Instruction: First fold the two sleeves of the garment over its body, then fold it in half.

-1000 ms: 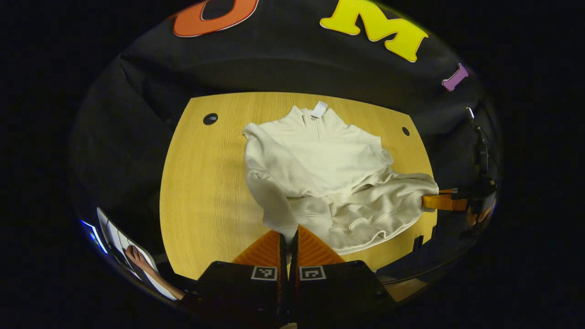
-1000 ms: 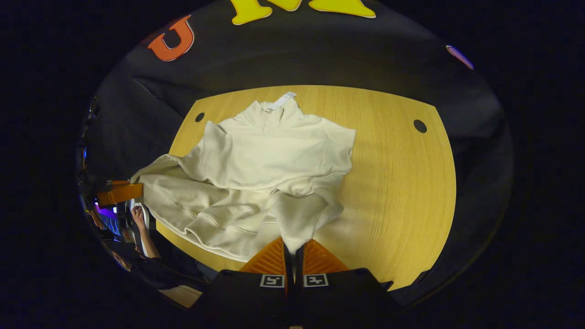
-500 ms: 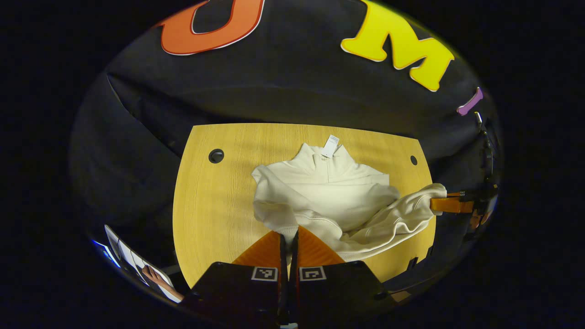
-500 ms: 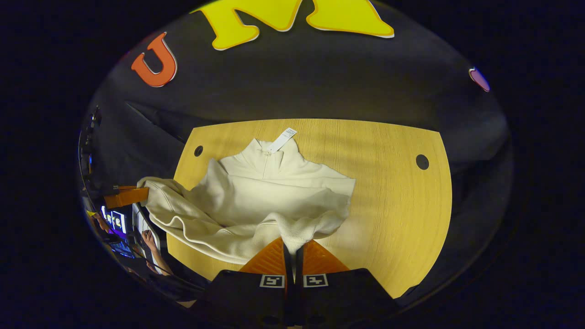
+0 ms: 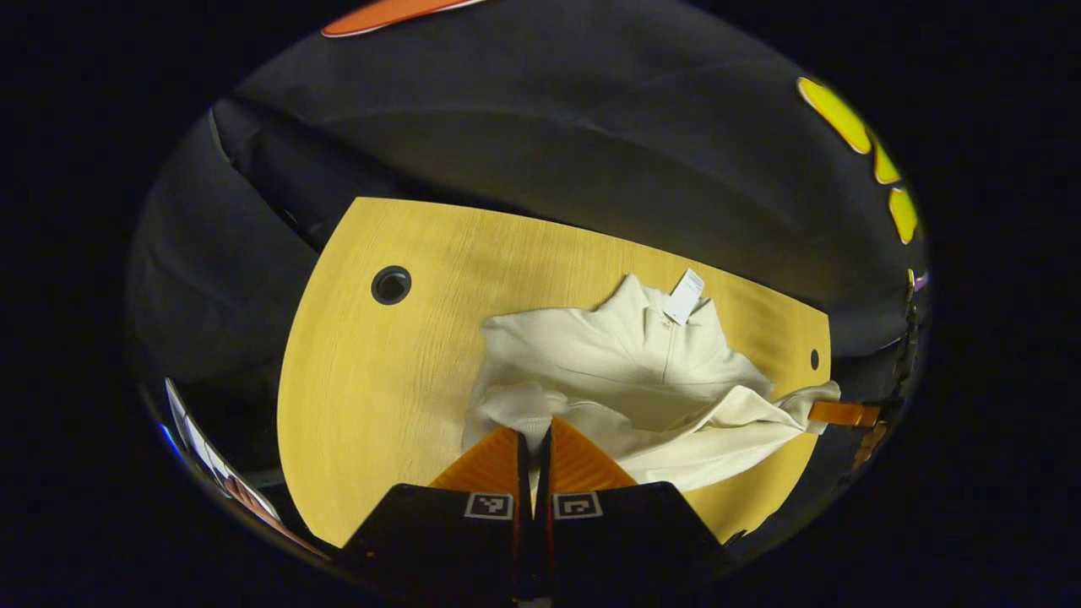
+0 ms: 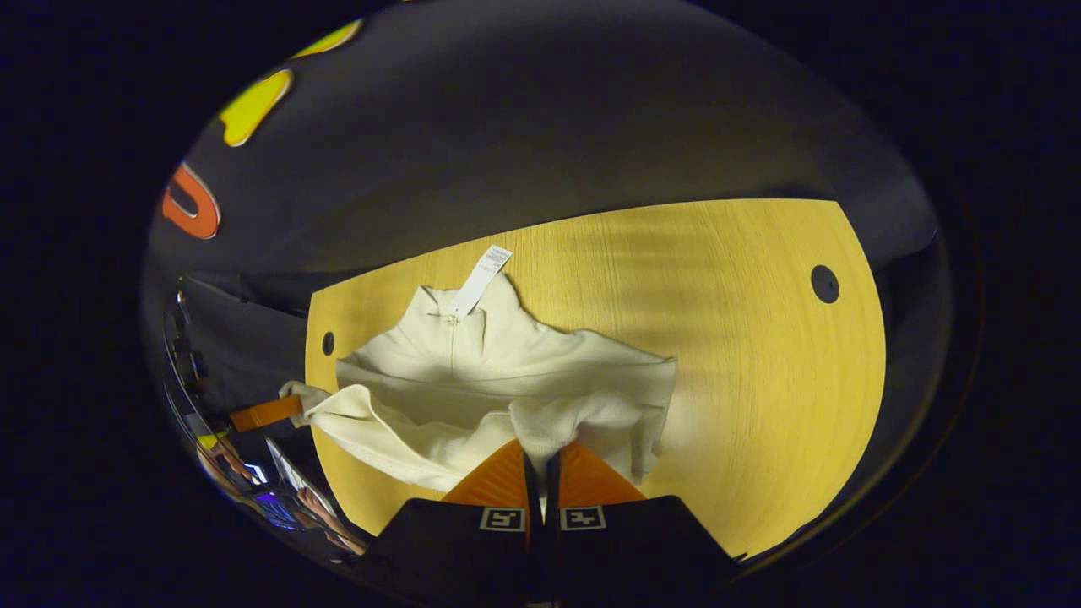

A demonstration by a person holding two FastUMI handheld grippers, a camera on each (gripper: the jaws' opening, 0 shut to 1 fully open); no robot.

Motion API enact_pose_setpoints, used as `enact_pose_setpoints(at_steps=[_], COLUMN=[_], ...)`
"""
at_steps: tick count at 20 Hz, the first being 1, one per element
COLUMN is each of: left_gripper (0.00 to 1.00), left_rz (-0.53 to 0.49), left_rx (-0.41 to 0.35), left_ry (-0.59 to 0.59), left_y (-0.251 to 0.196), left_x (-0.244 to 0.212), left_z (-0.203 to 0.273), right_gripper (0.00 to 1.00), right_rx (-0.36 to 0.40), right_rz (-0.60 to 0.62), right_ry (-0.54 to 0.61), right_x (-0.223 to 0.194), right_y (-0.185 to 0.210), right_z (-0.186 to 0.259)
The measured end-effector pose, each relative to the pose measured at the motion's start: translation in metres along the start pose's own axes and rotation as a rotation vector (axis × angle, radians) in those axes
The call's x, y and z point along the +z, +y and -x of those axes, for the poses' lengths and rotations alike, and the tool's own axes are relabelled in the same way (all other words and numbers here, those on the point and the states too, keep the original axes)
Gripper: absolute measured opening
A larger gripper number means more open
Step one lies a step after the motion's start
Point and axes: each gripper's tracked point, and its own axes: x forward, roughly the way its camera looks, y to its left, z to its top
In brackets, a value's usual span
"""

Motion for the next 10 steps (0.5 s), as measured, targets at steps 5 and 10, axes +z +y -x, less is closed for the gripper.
enact_pose_setpoints(at_steps=[5,10], left_gripper=[0.05,0.12], left_rz=[-0.024,-0.11], left_rx=[0.008,0.052], left_ry=[0.0,-0.004], left_y=[-0.006,-0.009], left_x=[0.007,0.017], left_z=[-0.044,-0.064], right_gripper=[0.0,0.05], right_rx=[-0.029,-0.066], right_rz=[-0.002,0.044], right_ry=[-0.022,-0.049], right_x=[0.005,0.01], right_y=[-0.016,-0.016], right_z=[-0.045,-0.063])
